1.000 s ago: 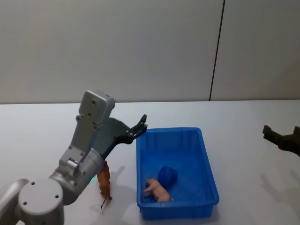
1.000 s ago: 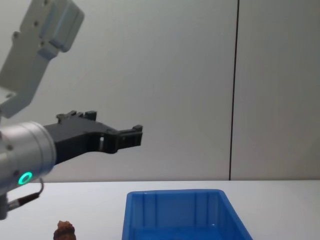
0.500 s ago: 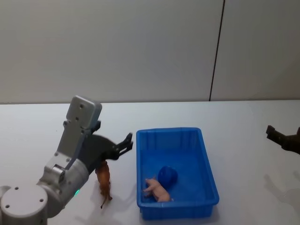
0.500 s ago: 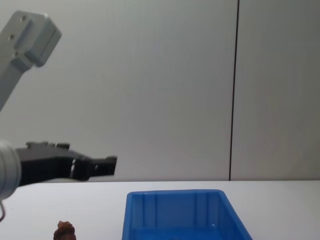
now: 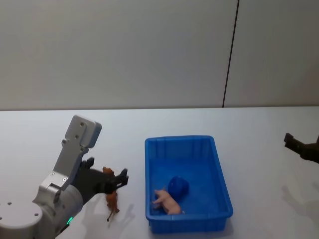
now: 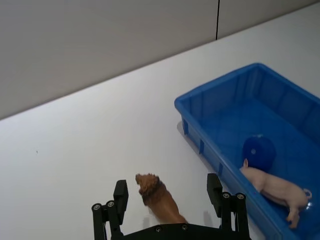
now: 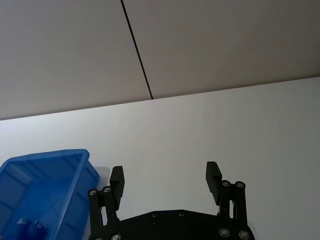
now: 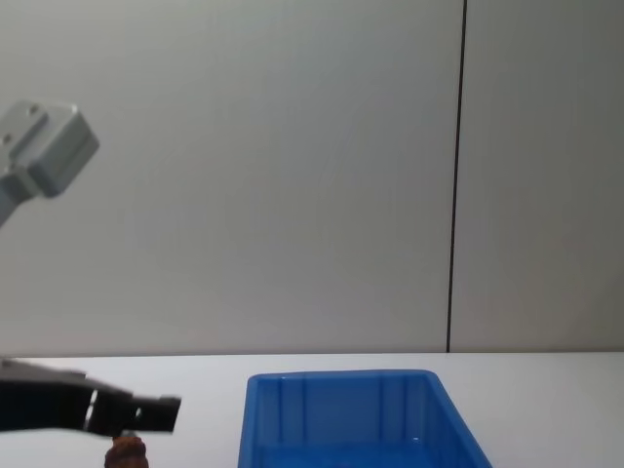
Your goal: Pick up the two dolls from the table and place them into the box.
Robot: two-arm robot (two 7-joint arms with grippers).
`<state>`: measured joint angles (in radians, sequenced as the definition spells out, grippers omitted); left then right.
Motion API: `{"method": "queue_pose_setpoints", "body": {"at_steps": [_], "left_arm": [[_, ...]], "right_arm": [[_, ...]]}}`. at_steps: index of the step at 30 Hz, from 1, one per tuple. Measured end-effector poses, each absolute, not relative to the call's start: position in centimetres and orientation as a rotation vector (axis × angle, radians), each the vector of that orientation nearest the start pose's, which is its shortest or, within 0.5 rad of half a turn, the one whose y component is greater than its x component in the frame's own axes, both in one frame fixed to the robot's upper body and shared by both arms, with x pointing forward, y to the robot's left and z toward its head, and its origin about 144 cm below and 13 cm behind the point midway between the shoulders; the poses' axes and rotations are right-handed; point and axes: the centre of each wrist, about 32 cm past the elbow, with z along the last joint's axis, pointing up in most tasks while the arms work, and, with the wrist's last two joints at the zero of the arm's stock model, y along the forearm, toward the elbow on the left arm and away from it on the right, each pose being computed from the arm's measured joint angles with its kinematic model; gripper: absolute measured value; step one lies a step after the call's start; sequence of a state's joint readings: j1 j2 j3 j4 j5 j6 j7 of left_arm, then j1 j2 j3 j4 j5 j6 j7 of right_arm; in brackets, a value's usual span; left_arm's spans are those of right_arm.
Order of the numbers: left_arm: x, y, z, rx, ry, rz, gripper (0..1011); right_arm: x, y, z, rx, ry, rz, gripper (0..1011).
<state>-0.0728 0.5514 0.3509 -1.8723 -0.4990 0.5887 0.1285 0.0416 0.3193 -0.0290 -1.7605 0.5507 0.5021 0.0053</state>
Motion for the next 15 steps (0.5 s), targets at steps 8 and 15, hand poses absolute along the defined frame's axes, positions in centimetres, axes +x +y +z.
{"method": "queue_pose_setpoints", "body": {"at_steps": [8,15], "left_arm": [[44.3,24.3,122.2,0.501,0.274,1.251,1001],[44.6,24.2,121.6,0.522,0.336,1.26,1001]], "right_arm": [[46.4,-29.3,122.0,-0.076,0.38,-1.383,1001],[46.4,-29.3,122.0,-0.076,0.381,-1.384,1001]]}}
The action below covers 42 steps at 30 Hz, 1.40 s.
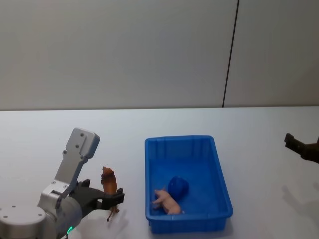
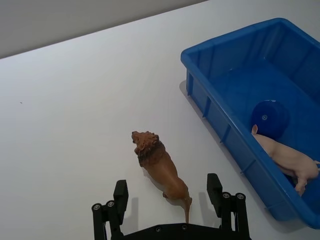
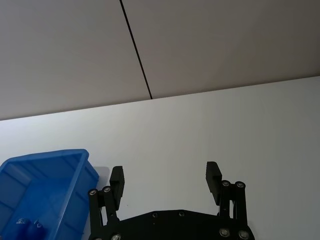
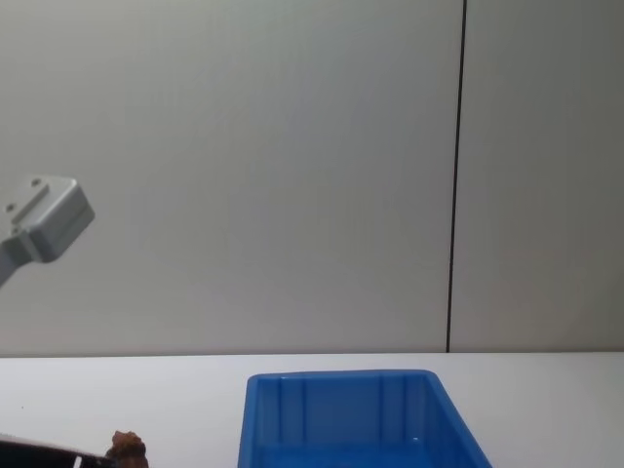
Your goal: Pick up the two dolls from the table and place them into the box.
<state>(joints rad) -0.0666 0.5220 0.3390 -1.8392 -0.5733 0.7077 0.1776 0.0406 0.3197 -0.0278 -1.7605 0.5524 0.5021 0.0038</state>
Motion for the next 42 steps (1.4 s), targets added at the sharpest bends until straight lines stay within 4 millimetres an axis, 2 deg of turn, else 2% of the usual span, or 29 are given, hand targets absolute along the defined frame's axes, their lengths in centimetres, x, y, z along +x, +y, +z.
{"method": "queue_pose_setpoints", "body": {"at_steps": [23,42], "left_arm": [[46.6,23.4,120.4,0.537,0.432,1.292,1001],[49.3,23.0,119.4,0.565,0.457,1.305,1001]], "right_arm": [[46.4,-29.3,122.0,-0.076,0.382,-1.384,1001],[46.4,-29.3,122.0,-0.076,0.381,-1.384,1001]]}}
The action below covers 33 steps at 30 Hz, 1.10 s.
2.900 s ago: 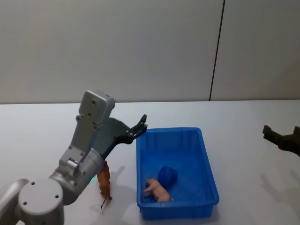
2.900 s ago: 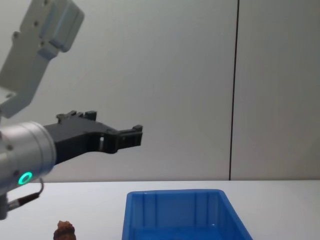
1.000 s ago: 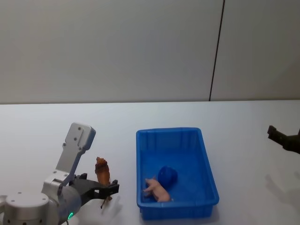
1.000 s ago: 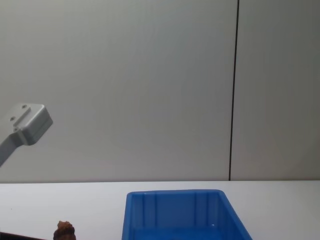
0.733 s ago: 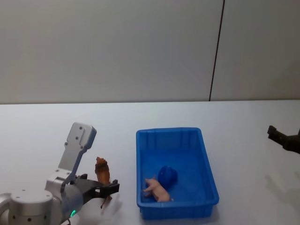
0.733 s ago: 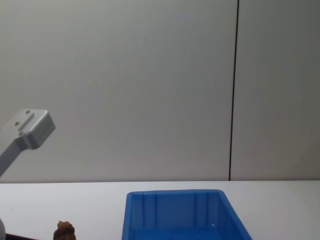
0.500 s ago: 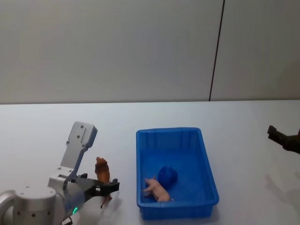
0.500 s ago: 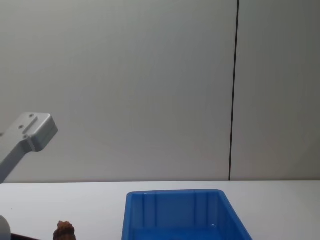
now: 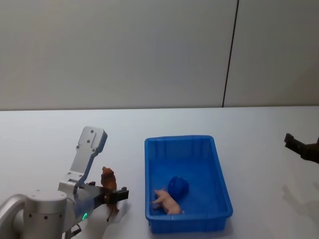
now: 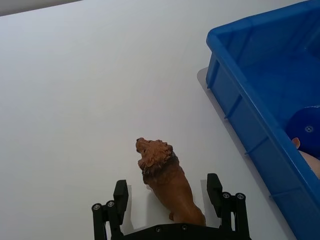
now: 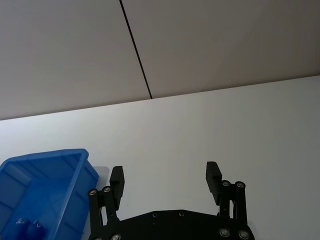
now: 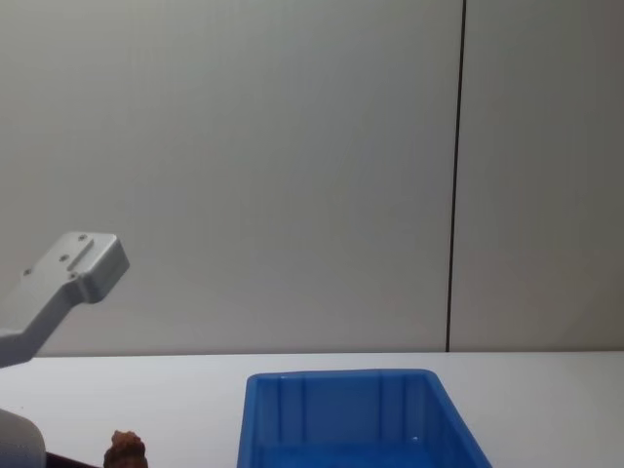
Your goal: Pick up the two dolls from the table and place them into the box.
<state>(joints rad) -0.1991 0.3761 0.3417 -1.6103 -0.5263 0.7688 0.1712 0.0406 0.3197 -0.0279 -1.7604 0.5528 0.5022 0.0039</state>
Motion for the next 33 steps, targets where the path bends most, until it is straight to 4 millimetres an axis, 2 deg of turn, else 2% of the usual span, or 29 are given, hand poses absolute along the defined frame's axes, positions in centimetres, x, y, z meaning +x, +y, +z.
{"method": "queue_pose_setpoints", "body": {"at_steps": [24,27,33], "left_arm": [[50.3,22.4,119.4,0.618,0.494,1.311,994],[50.4,22.4,119.4,0.621,0.497,1.312,947],[50.4,22.4,119.4,0.626,0.5,1.314,769]], "right_arm": [[46.4,-29.3,122.0,-0.076,0.381,-1.384,1001],[46.4,-29.3,122.0,-0.076,0.381,-1.384,1001],[46.4,-29.3,122.0,-0.076,0.381,-1.384,1001]]}}
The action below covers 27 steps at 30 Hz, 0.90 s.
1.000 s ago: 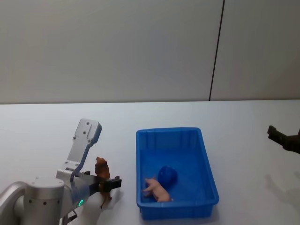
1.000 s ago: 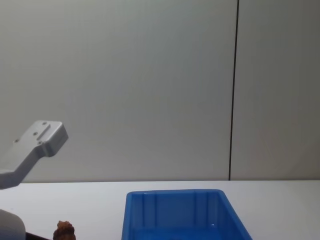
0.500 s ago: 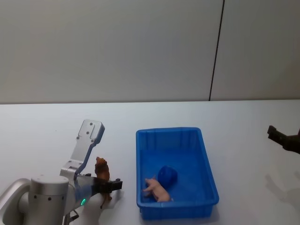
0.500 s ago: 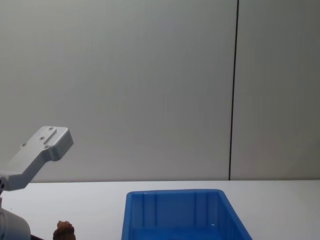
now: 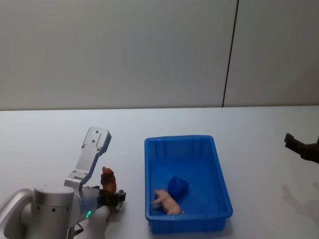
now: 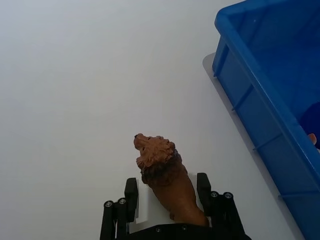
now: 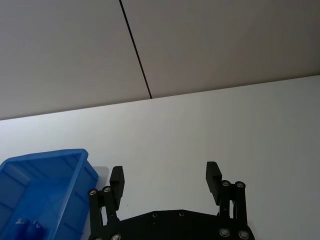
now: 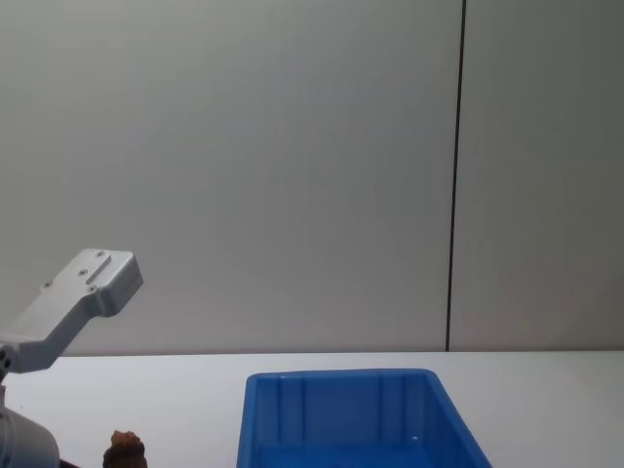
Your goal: Pick up the two dolls from the table and place them into the box.
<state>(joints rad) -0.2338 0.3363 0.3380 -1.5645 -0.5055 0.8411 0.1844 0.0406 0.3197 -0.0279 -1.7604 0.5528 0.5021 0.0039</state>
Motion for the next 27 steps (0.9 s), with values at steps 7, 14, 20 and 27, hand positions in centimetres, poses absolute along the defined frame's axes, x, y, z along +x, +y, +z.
{"method": "queue_pose_setpoints", "body": {"at_steps": [7,14,20,27], "left_arm": [[50.42,22.36,119.42,0.627,0.501,1.315,573],[50.44,22.37,119.44,0.628,0.502,1.317,516],[50.46,22.36,119.44,0.628,0.501,1.316,497],[50.46,22.41,119.78,0.61,0.47,1.315,487]], "right_arm": [[46.42,-29.27,122.02,-0.076,0.381,-1.384,1001],[46.42,-29.27,122.02,-0.076,0.381,-1.384,1001],[46.42,-29.27,122.02,-0.076,0.381,-1.384,1001],[46.42,-29.27,122.02,-0.076,0.381,-1.384,1001]]}}
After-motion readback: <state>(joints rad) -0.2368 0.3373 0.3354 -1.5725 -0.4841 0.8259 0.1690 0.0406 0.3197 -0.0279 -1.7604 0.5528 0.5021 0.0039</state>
